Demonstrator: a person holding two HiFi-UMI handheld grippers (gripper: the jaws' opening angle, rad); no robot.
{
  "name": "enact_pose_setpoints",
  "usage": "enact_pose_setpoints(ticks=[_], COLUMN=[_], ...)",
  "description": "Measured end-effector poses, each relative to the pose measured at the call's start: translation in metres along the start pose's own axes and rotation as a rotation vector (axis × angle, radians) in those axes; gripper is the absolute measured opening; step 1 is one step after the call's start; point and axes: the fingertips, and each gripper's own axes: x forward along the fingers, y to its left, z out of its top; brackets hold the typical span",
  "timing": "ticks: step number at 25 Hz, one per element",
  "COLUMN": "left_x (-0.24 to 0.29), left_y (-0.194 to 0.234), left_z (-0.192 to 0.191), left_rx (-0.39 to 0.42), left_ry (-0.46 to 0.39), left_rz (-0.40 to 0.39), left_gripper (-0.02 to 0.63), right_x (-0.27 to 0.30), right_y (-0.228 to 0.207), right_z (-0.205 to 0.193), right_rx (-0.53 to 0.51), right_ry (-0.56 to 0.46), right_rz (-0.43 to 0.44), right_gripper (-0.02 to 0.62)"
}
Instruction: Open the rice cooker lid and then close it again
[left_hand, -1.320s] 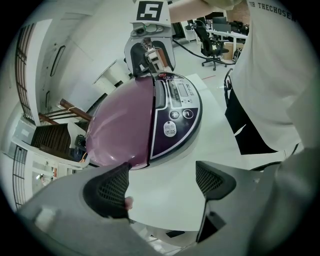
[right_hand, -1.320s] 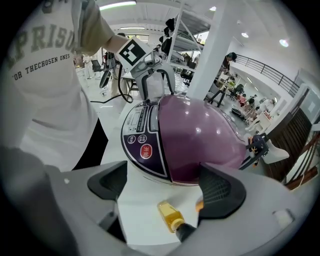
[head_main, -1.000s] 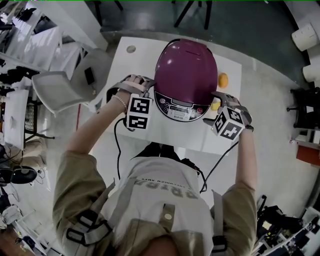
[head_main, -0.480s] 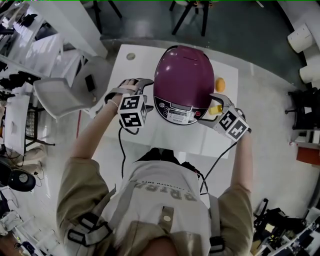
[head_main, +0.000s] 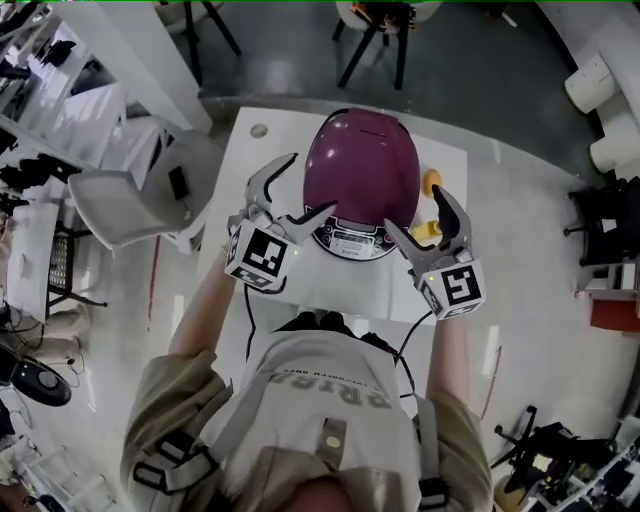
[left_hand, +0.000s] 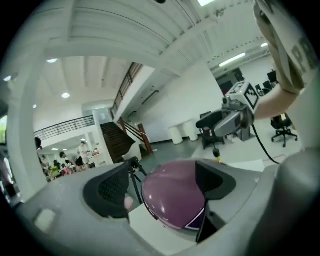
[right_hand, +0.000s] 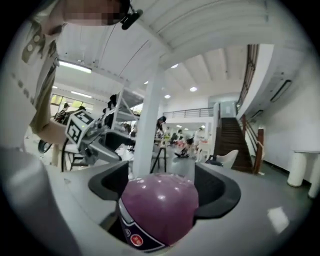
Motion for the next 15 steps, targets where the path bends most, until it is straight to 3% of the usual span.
enact_pose_setpoints(ticks=[2, 4, 6, 7, 9, 12, 15], left_x=[-0.008, -0.014, -0.018, -0.019, -0.023, -0.032, -0.038], left_y=[0.000, -0.005, -0.010, -0.011, -0.011, -0.006, 0.003], left_z=[0.012, 0.021, 0.026, 0.028, 0.033, 0.036, 0.035], left_rx=[-0.099, -0.193, -0.243, -0.254, -0.288, -0.350, -0.363], left_ry=[-0.057, -0.111, -0.140, -0.148, -0.169, -0.208, -0.223], left_rz=[0.062, 0.104, 0.148, 0.176, 0.230, 0.284, 0.345], left_gripper=[0.423, 0.345, 0.327, 0.298, 0.170, 0.064, 0.015], right_x=[-0.009, -0.017, -0.024, -0.026, -0.028, -0.027, -0.026], right_y=[-0.005, -0.009, -0.010, -0.010, -0.005, 0.005, 0.011], right_z=[0.015, 0.023, 0.026, 0.026, 0.028, 0.031, 0.034], right_rx=[0.055, 0.125, 0.178, 0.185, 0.171, 0.128, 0.110], right_ry=[-0.088, -0.157, -0.199, -0.207, -0.210, -0.204, -0.201], right_rz=[-0.117, -0.215, -0.282, -0.307, -0.337, -0.351, -0.370], right_gripper=[0.351, 0.244, 0.167, 0.151, 0.050, 0.036, 0.003])
